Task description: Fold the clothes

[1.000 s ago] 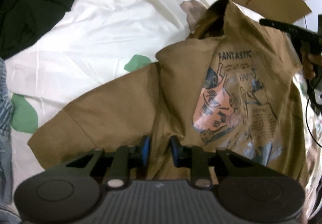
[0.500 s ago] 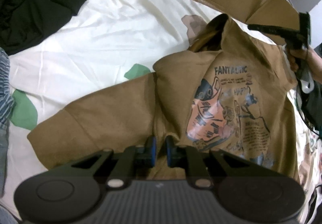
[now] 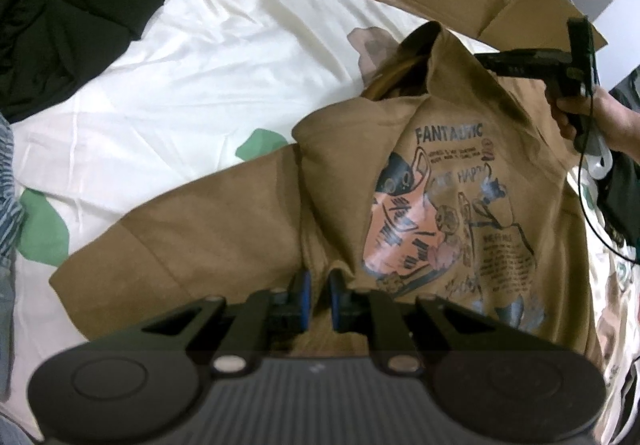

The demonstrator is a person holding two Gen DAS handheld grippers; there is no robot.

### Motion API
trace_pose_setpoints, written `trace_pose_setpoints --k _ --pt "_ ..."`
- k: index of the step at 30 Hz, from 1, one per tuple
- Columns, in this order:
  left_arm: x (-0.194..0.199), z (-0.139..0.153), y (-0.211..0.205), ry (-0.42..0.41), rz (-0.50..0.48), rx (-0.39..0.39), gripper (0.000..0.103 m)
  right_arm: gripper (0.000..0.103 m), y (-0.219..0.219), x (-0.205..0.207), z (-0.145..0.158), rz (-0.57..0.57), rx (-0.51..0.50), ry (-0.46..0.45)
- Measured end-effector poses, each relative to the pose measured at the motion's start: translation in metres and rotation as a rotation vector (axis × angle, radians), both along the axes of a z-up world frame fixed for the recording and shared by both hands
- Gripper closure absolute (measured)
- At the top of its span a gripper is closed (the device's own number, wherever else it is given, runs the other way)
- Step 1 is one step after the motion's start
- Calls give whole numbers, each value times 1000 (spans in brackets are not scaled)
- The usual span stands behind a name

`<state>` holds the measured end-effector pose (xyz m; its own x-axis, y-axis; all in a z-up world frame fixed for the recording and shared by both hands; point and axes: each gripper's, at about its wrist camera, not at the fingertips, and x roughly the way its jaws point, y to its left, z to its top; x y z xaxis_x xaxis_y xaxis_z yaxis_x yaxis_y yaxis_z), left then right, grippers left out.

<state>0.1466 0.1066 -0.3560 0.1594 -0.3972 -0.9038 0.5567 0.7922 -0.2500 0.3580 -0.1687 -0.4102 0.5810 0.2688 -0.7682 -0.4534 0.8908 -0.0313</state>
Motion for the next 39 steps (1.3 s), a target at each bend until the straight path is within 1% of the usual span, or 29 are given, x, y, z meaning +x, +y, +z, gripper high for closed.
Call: trace_pose_setpoints --k 4,7,12,15,18,24,27,31,33,39 --pt "-1 1 3 0 -1 1 92 68 -3 -18 5 39 16 -22" --pt "-1 1 5 1 1 3 92 68 -2 -29 2 85 -22 -32" --pt "-2 -1 4 -2 -12 10 93 68 -3 -43 4 129 -58 -74" --pt "-1 -1 4 -4 -14 14 93 68 -1 -48 4 160 -85 -83" --pt "-1 -1 4 -6 -14 17 92 68 4 -47 3 195 -124 -88" --pt "-3 1 6 -8 -18 13 93 68 8 -35 20 228 -96 -105" --pt "-2 0 6 -7 -13 10 93 68 8 -22 26 212 -76 -95" --pt "-2 0 6 -7 -16 7 92 68 5 -4 29 159 -30 -86" --pt "-2 0 7 -8 -16 7 92 68 7 3 24 149 -38 -71" --pt "-1 -1 10 -3 -8 1 92 68 19 -7 12 251 -84 -35"
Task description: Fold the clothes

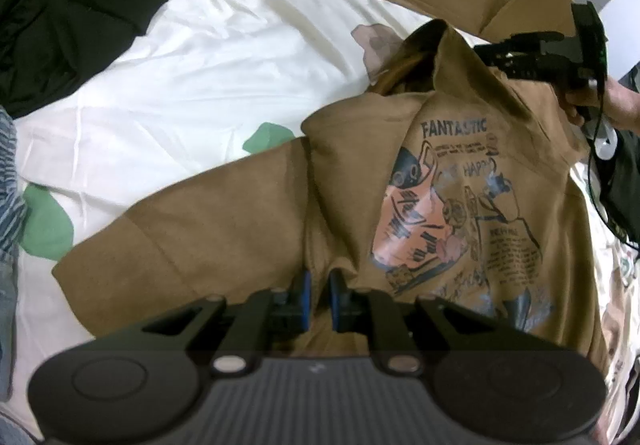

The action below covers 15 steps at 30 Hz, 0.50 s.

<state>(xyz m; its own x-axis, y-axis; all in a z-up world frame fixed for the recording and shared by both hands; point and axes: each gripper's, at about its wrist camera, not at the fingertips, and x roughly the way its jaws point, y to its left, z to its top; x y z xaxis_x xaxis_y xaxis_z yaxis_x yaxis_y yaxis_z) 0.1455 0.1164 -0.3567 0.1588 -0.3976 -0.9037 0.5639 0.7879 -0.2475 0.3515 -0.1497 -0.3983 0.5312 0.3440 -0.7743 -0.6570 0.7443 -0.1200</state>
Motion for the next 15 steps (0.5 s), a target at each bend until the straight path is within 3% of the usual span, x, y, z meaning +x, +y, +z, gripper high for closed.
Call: trace_pose_setpoints --k 15 --pt "1 -3 0 3 -2 2 93 69 20 -17 -15 170 -146 4"
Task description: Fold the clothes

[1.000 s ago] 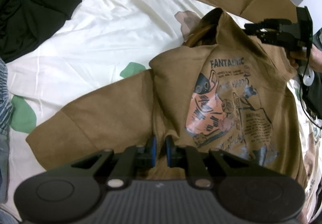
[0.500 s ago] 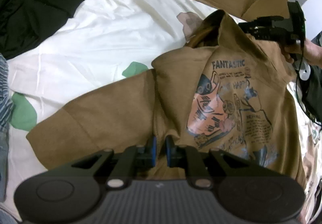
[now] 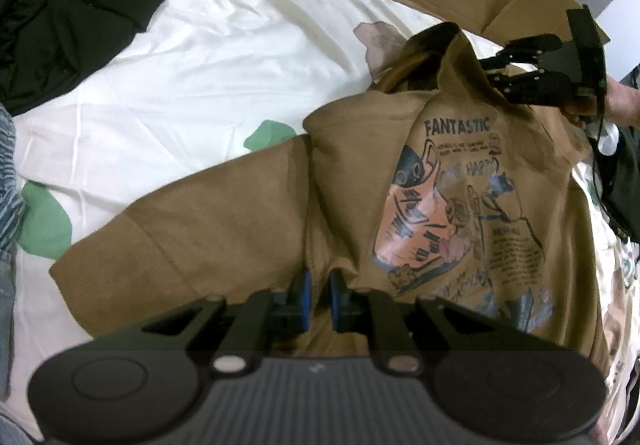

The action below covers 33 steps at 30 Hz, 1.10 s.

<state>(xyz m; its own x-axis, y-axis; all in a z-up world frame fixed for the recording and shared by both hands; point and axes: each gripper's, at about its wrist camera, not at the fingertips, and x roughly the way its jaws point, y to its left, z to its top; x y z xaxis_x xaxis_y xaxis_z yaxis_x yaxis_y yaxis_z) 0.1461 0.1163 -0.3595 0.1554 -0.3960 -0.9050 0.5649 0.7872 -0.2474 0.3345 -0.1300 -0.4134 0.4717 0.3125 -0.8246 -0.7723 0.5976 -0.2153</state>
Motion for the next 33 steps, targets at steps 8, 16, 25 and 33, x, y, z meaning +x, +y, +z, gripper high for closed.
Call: trace_pose_setpoints --k 8,16,25,33 --pt "-1 -1 3 7 4 -5 93 69 -14 20 22 -86 139 59" --pt "-3 -2 3 6 -5 -2 92 69 -18 30 17 -139 111 16" --pt "-2 -3 2 6 -7 1 92 72 -9 14 15 -42 61 27" --pt "-3 -6 3 6 1 5 93 80 -2 10 7 29 8 51"
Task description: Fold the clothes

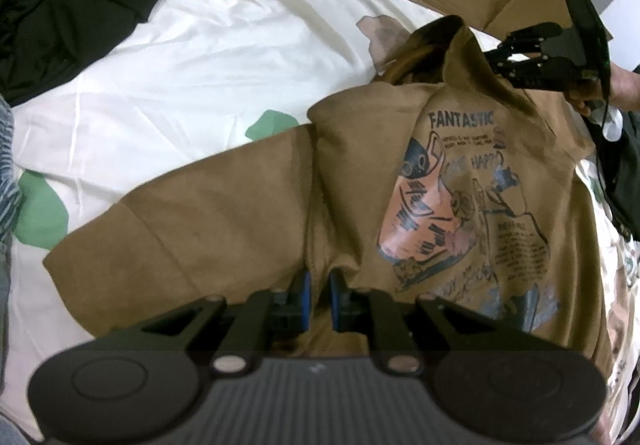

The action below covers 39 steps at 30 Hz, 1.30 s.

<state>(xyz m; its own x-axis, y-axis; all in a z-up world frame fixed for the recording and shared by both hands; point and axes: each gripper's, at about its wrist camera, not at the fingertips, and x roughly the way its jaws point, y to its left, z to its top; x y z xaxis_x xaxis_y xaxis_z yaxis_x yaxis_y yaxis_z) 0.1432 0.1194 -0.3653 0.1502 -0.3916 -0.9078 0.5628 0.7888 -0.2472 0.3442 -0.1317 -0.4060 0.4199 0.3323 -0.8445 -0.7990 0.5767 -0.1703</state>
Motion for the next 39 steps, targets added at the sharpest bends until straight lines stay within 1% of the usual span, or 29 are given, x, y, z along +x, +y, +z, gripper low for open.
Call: trace_pose_setpoints --k 11,17,18,21,24,30,34,39 --pt "0 0 2 0 0 4 93 80 6 1 -10 34 -46 26" --pt "0 -1 2 0 3 5 93 80 3 8 -14 24 -27 73" --pt "0 -1 2 0 4 5 93 88 3 8 -14 27 -27 77" --pt "-1 -1 2 -1 4 4 93 96 8 6 -13 45 -47 78" --pt "-3 2 5 -11 2 0 94 99 8 1 -7 45 -59 37" --pt "-4 15 5 -39 9 -16 95 100 -1 -5 14 13 -55 -67" --pt "-3 26 3 -85 8 -15 96 100 -4 0 21 -16 -72 -122" --pt "5 38 3 -156 -5 16 96 100 1 7 15 -49 -106 -179"
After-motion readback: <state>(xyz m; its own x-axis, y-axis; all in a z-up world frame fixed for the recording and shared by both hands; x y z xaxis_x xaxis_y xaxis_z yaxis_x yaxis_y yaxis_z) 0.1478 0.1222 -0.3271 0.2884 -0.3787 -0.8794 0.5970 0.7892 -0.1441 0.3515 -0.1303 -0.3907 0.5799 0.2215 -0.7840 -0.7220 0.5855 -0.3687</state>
